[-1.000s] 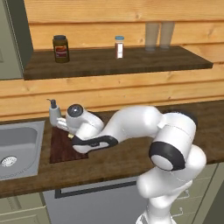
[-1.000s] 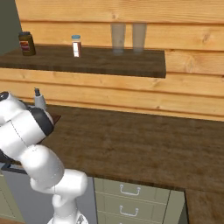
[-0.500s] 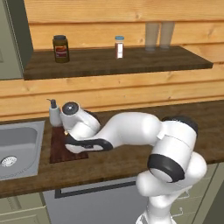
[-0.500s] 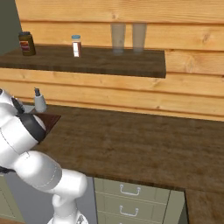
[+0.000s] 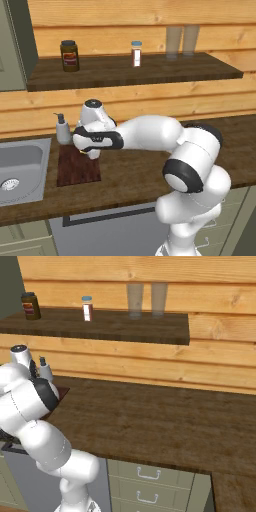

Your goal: Pick up the sponge from the counter and clean the cutting board by briefly scrubbing or pressing down on the cutting board. Once finished, release the sponge.

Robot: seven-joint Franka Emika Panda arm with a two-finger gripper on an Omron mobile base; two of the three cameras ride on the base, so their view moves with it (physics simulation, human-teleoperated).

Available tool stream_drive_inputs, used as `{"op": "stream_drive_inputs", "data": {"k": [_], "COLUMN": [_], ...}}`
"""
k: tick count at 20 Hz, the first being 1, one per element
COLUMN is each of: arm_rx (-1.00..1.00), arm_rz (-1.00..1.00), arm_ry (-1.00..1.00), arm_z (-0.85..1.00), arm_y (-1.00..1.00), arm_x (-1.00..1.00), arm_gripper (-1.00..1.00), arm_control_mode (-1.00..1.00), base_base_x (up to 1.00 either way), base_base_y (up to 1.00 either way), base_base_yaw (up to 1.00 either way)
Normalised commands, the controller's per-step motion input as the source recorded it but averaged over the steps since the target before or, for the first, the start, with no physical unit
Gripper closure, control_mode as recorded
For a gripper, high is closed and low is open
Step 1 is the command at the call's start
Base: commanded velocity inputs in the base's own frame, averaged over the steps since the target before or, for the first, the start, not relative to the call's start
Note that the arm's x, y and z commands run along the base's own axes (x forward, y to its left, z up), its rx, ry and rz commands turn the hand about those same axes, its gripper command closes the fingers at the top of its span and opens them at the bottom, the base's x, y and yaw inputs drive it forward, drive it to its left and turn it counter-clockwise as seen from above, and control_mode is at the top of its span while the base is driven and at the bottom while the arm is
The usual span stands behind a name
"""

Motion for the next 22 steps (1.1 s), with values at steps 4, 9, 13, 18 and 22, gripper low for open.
{"op": "stream_drive_inputs", "data": {"k": [4, 9, 13, 18, 22], "arm_rx": [0.11, 0.10, 0.12, 0.01, 0.00], "arm_rz": [-0.15, -0.07, 0.00, 0.00, -0.04], "arm_ry": [0.02, 0.26, 0.23, 0.10, 0.01], "arm_z": [-0.33, -0.14, -0.17, -0.07, -0.01], "arm_y": [-0.12, -0.03, 0.03, -0.05, 0.01], "arm_x": [0.36, 0.49, 0.48, 0.23, 0.24], "arm_gripper": [1.00, 1.00, 1.00, 1.00, 1.00], "arm_control_mode": [-1.00, -1.00, -1.00, -1.00, -1.00], "base_base_x": [0.00, 0.00, 0.00, 0.00, 0.00], "base_base_y": [0.00, 0.00, 0.00, 0.00, 0.00], "base_base_yaw": [0.00, 0.00, 0.00, 0.00, 0.00]}}
